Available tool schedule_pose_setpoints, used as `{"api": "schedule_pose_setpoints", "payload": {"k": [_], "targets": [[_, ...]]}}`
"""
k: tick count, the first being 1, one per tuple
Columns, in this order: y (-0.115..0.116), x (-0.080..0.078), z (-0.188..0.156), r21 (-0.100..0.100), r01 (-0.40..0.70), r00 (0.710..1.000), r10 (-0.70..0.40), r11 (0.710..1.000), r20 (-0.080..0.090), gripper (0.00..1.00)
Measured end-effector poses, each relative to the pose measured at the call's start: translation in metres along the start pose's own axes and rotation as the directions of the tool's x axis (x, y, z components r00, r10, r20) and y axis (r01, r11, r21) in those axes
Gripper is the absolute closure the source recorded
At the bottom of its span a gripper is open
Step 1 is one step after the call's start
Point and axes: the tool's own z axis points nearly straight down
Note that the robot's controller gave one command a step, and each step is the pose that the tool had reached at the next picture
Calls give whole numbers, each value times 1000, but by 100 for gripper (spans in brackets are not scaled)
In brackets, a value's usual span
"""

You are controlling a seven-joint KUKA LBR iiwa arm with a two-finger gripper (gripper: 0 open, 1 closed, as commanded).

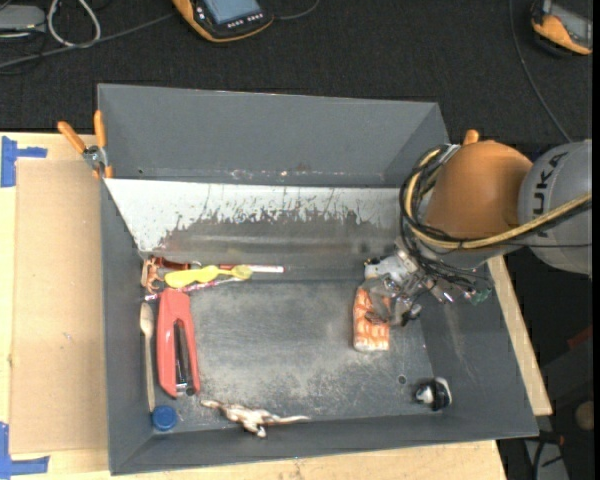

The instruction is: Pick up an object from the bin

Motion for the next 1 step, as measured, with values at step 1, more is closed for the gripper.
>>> {"api": "schedule_pose_setpoints", "payload": {"k": [1], "targets": [[49, 18, -244, -4, 115, 993, -115, 993, 1, 100]]}}
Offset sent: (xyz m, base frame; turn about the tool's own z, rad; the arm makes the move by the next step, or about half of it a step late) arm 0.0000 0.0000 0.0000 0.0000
